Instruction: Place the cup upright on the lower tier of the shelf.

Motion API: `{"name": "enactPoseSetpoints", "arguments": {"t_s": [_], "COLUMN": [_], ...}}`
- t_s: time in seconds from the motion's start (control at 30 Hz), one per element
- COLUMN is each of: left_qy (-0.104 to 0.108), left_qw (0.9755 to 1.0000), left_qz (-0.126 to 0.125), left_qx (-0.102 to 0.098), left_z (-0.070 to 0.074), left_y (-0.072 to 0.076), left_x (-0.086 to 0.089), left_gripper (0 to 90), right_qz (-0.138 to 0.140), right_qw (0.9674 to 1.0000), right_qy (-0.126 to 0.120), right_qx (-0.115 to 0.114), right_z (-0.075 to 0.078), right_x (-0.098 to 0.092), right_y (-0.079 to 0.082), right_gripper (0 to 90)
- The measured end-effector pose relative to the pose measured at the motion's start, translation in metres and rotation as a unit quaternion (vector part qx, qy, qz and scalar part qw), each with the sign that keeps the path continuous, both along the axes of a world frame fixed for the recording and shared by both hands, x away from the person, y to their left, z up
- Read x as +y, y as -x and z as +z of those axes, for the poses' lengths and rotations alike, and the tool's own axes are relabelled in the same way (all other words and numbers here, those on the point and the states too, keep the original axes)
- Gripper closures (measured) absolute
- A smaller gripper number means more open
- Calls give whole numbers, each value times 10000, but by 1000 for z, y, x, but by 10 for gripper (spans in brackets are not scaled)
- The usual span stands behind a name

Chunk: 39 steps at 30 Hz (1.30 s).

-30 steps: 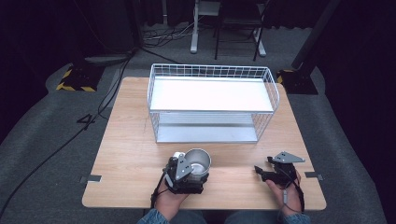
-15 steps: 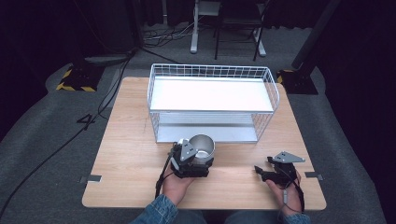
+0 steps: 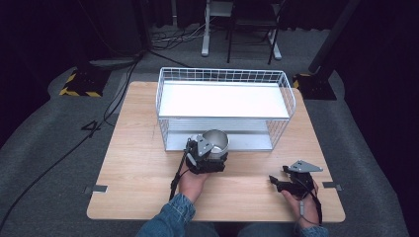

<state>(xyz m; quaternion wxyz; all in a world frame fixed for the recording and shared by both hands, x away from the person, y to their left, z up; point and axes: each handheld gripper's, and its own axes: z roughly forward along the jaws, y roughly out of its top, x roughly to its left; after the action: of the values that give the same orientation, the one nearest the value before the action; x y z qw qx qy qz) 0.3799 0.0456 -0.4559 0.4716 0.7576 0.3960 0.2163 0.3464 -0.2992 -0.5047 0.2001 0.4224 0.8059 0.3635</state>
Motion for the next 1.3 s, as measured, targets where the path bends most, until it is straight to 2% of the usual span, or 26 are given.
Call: {"name": "enactPoseSetpoints", "arguments": {"t_s": [0.37,0.63,0.67,0.8,0.93,1.03,1.07,1.1,1.13,1.17,1.2,1.23,1.27,1.3], "left_qy": [21,130,111,78,-10,-8,-20,-136,-35,-47,-191,-253,-548,-450], "left_qw": [9998,9995,9995,9994,9994,9993,9988,9985,9974,9971,9983,9977,9974,9980], "left_qz": [190,278,285,304,330,372,478,481,718,763,527,603,303,353], "left_qx": [-52,-88,-43,-138,-69,-100,-108,-216,-71,-54,-159,-184,-345,-264], "left_z": [-1,-12,-12,-12,-17,-17,-17,-17,-19,-19,-20,-20,-19,-20], "left_y": [-28,-45,-48,-56,-63,-70,-71,-74,-73,-75,-80,-81,-87,-89], "left_x": [-6,-10,-11,-16,-21,-23,-25,-24,-28,-29,-26,-26,-20,-21], "left_gripper": [85,85,85,85,84,84,84,85,84,84,84,84,84,84], "right_qz": [49,58,58,61,59,69,62,62,69,74,76,76,77,79], "right_qw": [10000,10000,10000,10000,10000,10000,10000,10000,10000,10000,10000,10000,10000,10000], "right_qy": [-7,5,6,13,8,14,18,22,23,24,25,25,30,33], "right_qx": [9,-1,-2,-6,-3,-12,-20,-24,-26,-24,-25,-26,-29,-33], "right_z": [0,0,0,0,0,0,0,0,0,0,0,0,0,0], "right_x": [0,1,1,1,1,1,1,1,1,1,1,1,1,1], "right_y": [0,0,0,0,0,1,1,1,1,1,1,1,1,1], "right_gripper": [275,275,275,275,276,275,275,275,276,275,275,276,276,276]}}
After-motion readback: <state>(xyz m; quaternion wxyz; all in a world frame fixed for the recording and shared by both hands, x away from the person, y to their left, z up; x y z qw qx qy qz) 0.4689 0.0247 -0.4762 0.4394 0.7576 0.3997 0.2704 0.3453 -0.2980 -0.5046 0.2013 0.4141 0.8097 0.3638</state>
